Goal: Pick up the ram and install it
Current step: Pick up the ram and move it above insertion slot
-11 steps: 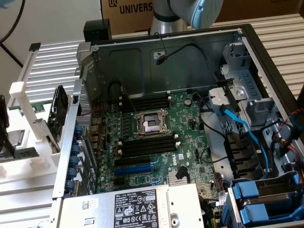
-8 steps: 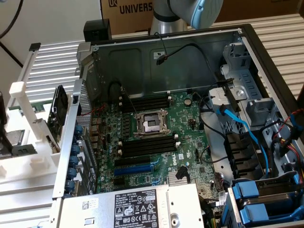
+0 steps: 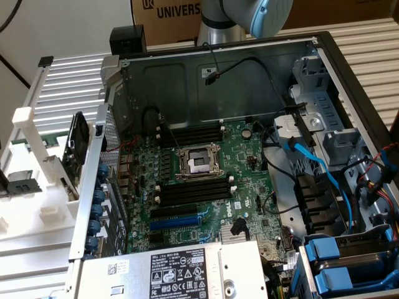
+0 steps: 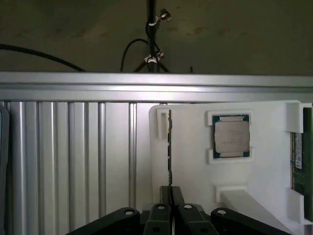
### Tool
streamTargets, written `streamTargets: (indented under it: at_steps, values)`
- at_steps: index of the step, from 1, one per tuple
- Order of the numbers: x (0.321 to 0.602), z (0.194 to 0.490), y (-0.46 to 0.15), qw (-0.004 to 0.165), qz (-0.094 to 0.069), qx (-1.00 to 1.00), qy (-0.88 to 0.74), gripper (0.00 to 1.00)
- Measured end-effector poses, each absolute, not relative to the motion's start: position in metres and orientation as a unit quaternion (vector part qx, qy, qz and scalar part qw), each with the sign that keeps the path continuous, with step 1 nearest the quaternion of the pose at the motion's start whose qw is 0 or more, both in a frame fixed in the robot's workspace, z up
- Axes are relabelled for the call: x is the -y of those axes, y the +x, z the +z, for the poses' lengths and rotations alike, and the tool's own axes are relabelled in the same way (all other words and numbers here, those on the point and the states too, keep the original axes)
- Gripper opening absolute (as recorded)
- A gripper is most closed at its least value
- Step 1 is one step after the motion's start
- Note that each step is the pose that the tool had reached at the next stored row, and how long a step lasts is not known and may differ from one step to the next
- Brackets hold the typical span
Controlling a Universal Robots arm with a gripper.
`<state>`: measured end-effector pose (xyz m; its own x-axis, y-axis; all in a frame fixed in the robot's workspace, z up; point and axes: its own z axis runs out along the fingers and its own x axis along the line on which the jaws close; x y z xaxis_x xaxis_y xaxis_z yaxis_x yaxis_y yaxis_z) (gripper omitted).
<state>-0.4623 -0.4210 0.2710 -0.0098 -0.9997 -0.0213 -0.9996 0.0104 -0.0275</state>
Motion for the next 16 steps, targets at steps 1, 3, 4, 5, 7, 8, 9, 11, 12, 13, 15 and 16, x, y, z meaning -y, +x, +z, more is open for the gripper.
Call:
streamTargets:
  at_steps: [1, 3, 4, 5, 7, 8, 9, 11, 12, 13, 15, 16]
  values:
    - [0.421, 0.274, -0.463, 0.017, -0.002, -0.711, -0.703, 0.13]
    - [0.421, 0.281, -0.463, 0.017, -0.002, -0.713, -0.701, 0.13]
    - [0.421, 0.285, -0.463, 0.017, -0.002, -0.713, -0.701, 0.13]
    - [0.421, 0.288, -0.463, 0.017, -0.002, -0.714, -0.7, 0.13]
    - [0.421, 0.293, -0.463, 0.017, -0.003, -0.716, -0.698, 0.13]
    - [0.422, 0.301, -0.463, 0.016, -0.004, -0.72, -0.694, 0.13]
    - [0.422, 0.303, -0.463, 0.015, -0.005, -0.721, -0.693, 0.13]
    - [0.424, 0.318, -0.462, 0.014, -0.006, -0.722, -0.691, 0.13]
    - [0.424, 0.323, -0.46, 0.014, -0.006, -0.722, -0.691, 0.13]
    - [0.425, 0.328, -0.459, 0.014, -0.006, -0.722, -0.691, 0.13]
    - [0.426, 0.335, -0.456, 0.014, -0.005, -0.722, -0.691, 0.13]
    - [0.426, 0.337, -0.454, 0.014, -0.005, -0.722, -0.691, 0.13]
